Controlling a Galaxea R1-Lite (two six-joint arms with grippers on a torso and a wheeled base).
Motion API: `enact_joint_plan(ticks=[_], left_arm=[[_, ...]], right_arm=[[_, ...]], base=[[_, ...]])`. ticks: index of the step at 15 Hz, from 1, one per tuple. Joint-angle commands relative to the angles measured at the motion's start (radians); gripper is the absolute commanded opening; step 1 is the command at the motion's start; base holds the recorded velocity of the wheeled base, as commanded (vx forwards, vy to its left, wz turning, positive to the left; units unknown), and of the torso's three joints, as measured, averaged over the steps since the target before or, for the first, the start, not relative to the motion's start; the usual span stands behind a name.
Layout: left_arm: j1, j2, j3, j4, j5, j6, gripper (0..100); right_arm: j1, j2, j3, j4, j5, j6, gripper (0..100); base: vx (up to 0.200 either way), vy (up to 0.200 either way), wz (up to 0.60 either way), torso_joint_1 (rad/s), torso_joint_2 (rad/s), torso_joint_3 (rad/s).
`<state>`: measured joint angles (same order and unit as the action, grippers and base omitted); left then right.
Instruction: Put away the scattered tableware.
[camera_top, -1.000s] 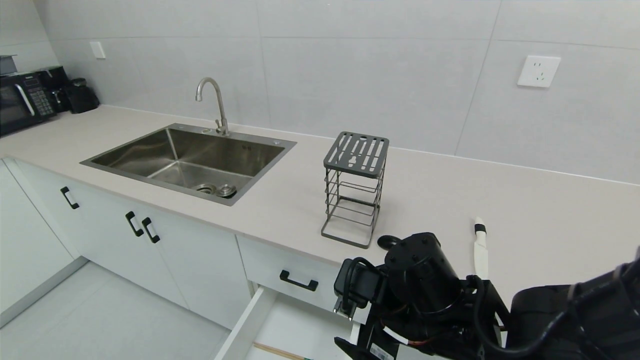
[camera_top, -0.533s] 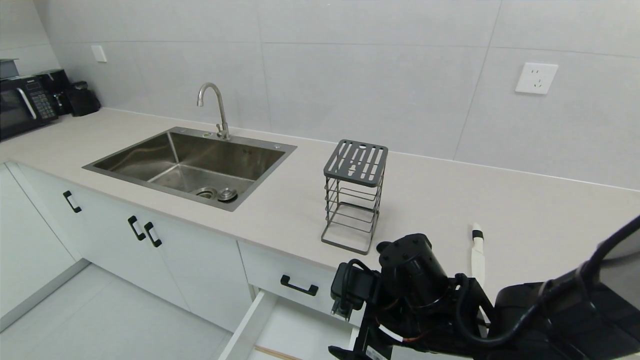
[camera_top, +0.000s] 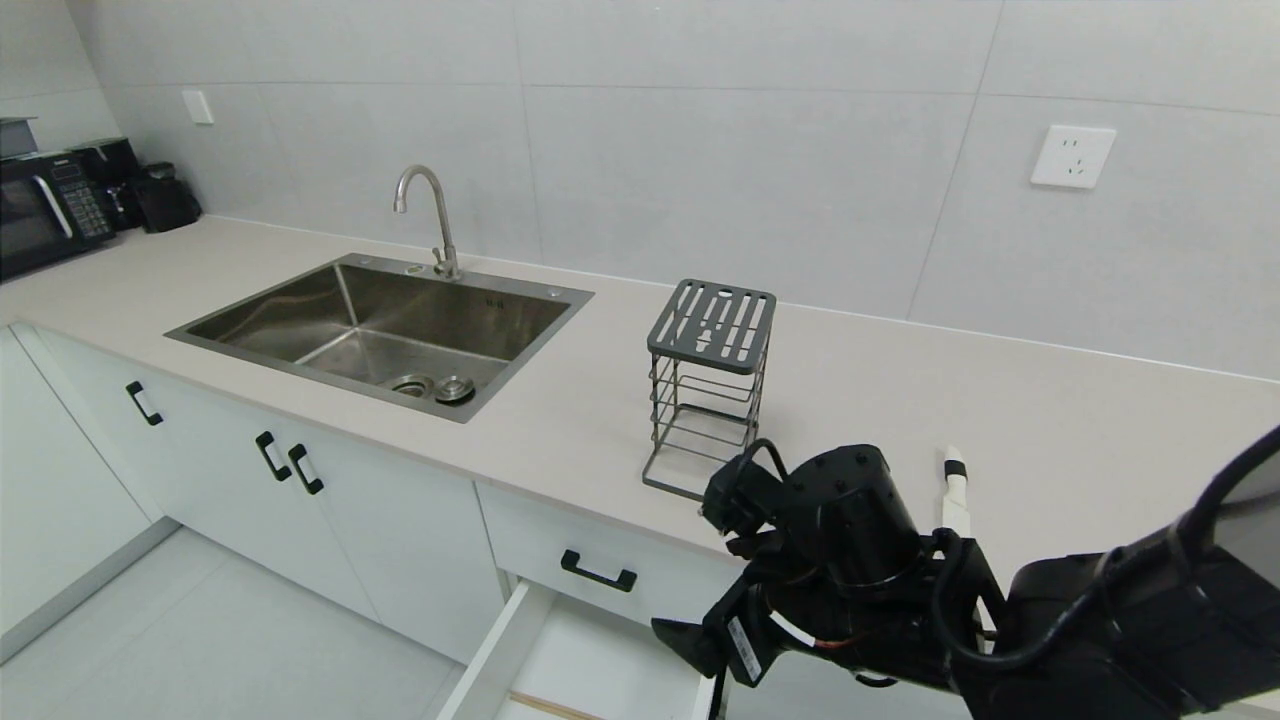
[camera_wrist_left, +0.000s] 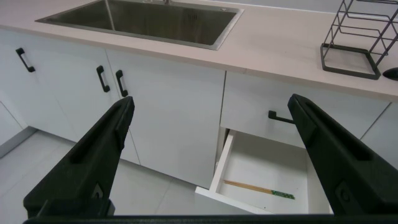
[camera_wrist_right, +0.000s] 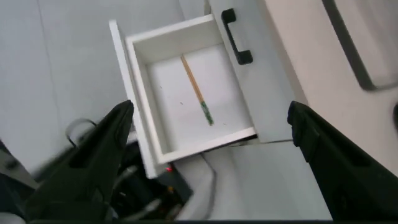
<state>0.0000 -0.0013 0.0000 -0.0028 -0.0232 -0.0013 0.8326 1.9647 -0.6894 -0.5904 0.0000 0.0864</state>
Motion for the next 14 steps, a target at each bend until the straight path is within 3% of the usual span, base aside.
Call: enact_joint_plan(ticks=[1, 8, 14], left_arm=[[0.000, 0.001, 0.000, 0.000, 0.000, 0.000, 100], [0.000, 0.001, 0.000, 0.000, 0.000, 0.000, 100], [0.000, 0.001, 0.000, 0.000, 0.000, 0.000, 100]], right_arm=[[-0.027, -0.044, 0.044, 0.004, -0.025, 0.055, 100], [-0.164, -0.092, 0.088, 0.009, -0.044, 0.053, 100], [-0.355, -0.047, 0.114, 0.009, -0.031, -0.065, 100]], base=[[0.000, 0.000, 0.00, 0.000, 0.00, 0.000], [0.000, 0.000, 0.00, 0.000, 0.00, 0.000], [0.000, 0.000, 0.00, 0.000, 0.00, 0.000]])
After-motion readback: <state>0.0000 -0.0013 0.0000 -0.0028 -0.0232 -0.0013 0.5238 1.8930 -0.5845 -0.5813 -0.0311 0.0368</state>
